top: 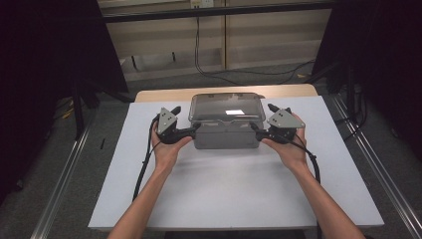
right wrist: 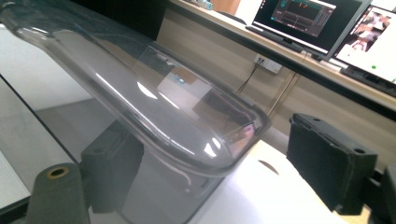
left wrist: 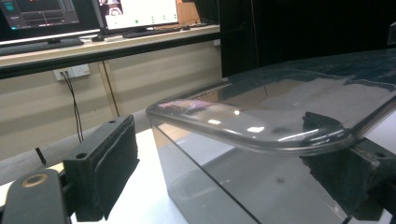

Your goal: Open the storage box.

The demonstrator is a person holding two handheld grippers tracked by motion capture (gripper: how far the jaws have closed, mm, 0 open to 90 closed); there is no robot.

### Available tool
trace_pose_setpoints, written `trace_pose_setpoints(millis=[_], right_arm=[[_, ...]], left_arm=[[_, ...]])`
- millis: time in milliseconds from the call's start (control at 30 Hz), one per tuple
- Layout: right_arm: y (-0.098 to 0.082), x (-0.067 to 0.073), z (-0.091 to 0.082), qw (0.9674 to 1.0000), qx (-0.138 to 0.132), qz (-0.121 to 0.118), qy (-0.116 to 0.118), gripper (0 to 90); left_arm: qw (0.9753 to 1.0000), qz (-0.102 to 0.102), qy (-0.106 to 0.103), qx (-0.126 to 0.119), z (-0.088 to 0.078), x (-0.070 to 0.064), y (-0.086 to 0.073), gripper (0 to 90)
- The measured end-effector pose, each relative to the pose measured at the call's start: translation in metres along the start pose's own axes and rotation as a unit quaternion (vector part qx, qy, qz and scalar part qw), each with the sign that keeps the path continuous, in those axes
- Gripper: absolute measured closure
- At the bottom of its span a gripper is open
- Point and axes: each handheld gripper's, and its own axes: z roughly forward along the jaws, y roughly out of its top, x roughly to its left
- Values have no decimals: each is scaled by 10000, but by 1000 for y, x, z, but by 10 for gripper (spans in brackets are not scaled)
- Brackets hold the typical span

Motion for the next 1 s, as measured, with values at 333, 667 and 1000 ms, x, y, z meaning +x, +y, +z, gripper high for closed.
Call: trace_pose_setpoints(millis=[333,667,1000], right_arm=[[0,-3,8,9998,-100,148,51,319],[3,-4,9,9995,-262,178,71,439],[5,-8,9,9990,-364,241,139,476]], left_arm=[[9998,177,-76,-14,3,1,7,136],[9994,222,-247,33,10,1,12,236],[9981,415,-449,8,13,0,20,339]])
